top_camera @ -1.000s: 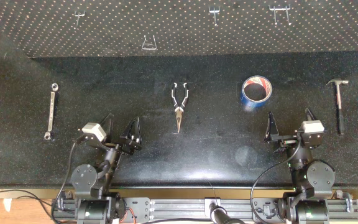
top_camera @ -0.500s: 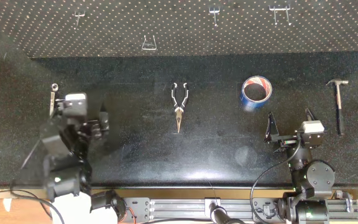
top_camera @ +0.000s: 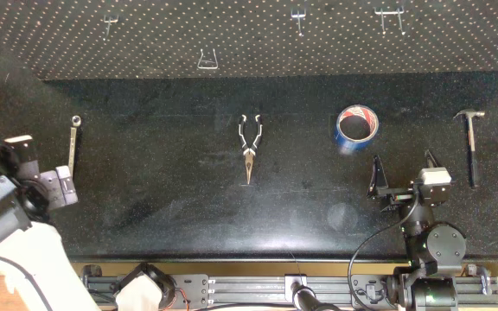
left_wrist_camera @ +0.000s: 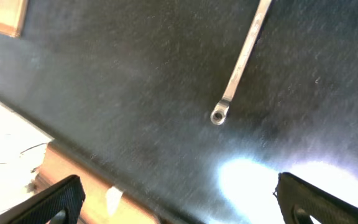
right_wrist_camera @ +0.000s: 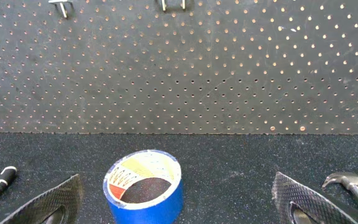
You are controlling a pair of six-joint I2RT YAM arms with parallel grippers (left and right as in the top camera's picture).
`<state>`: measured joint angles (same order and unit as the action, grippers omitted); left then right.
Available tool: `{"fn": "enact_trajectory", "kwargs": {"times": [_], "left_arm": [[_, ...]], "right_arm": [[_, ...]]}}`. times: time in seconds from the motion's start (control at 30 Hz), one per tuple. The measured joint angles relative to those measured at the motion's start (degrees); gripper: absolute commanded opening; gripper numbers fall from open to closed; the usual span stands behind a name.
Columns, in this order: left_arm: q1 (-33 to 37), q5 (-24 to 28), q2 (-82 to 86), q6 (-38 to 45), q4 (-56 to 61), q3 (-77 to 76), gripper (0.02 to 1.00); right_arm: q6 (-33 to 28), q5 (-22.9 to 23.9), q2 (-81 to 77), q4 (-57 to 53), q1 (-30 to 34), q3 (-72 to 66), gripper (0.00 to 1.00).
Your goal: Place Tools Onto Pegboard
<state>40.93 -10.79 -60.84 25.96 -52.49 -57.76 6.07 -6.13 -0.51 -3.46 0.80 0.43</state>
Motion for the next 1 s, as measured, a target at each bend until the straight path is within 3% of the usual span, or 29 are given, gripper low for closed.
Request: {"fn": "enact_trajectory", "kwargs": {"times": [0.03,0.13,0.23,0.6,1.0], "left_arm": [[4.50,5.42,-5.29,0.87,3.04,-0.48,0.993],[9.70,14.38,-14.23,1.92,6.97,-0.48,0.993],[10.47,19.82,-23.21,2.54,10.10,-1.44,0.993],[0.61,20.68,-42.47,10.08,4.92,-17.73,0.996],[0.13,17.88,-48.50,10.21,7.28,-18.60,0.996]], "right_arm": [[0.00,0.00,0.00,0.00,0.00,0.00,1.000],[0.00,-0.02,0.00,0.00,0.02,0.00,1.000],[0.00,0.00,0.04,0.00,0.00,0.00,1.000],[0.00,-0.02,0.04,0.00,0.02,0.00,1.000],[0.00,-0.02,0.04,0.00,0.02,0.00,1.000]]}}
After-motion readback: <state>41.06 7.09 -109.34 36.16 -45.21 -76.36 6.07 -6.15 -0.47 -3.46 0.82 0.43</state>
